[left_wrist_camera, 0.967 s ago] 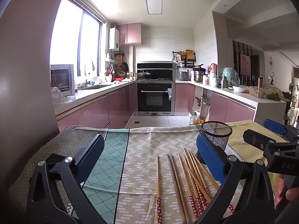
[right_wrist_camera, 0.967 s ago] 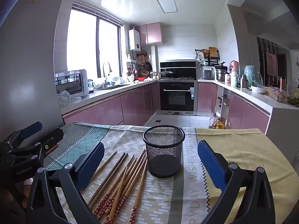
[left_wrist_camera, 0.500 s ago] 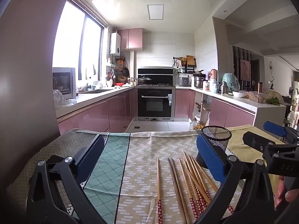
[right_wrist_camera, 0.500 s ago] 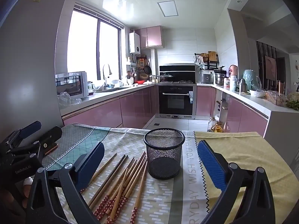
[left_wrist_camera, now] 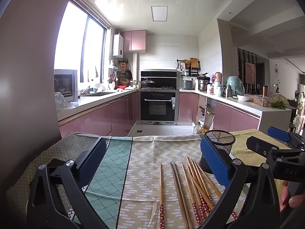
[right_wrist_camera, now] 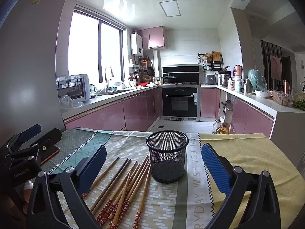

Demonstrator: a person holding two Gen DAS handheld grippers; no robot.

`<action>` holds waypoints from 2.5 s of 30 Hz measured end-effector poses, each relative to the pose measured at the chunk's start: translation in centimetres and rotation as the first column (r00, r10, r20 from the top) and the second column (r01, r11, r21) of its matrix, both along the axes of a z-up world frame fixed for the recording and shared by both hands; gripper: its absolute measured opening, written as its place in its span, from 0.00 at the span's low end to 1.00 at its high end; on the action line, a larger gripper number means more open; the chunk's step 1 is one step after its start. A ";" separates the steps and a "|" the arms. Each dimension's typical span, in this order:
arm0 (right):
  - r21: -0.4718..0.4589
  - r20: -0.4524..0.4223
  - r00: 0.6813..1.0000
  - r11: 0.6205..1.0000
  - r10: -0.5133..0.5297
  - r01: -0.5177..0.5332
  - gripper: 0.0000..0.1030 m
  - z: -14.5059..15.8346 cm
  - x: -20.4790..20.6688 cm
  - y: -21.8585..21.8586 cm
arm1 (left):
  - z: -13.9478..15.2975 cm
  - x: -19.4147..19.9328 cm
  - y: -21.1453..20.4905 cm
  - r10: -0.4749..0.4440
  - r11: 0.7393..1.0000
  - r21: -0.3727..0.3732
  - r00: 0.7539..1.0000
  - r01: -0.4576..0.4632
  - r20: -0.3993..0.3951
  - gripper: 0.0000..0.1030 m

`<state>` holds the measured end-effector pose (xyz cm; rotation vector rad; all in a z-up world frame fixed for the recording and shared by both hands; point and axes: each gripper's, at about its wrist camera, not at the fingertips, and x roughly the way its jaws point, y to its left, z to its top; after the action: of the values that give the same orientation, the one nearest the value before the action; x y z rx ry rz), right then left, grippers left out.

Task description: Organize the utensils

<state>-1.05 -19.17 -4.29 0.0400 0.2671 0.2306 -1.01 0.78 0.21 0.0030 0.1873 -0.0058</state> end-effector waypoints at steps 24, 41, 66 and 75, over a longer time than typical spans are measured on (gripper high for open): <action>0.008 -0.007 1.000 1.000 0.000 0.000 0.94 -0.2 0.2 0.2 | -0.2 -0.1 -0.2 0.002 1.000 0.002 1.000 -0.002 0.001 0.94; 0.012 -0.008 1.000 1.000 -0.003 0.004 0.94 -0.2 0.2 0.1 | -0.2 0.0 -0.2 0.003 1.000 0.002 1.000 -0.003 0.002 0.94; 0.022 -0.009 1.000 1.000 -0.010 0.011 0.94 -0.7 0.1 -0.1 | -0.3 -0.1 -0.1 0.004 1.000 0.000 1.000 -0.004 0.002 0.94; 0.023 -0.011 1.000 1.000 -0.011 0.011 0.94 -0.7 0.1 -0.1 | -0.3 0.0 -0.1 0.004 1.000 0.001 1.000 -0.004 0.002 0.94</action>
<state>-0.92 -19.31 -5.01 0.0653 0.2753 0.2222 -1.05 0.68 -0.05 0.0034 0.1852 -0.0019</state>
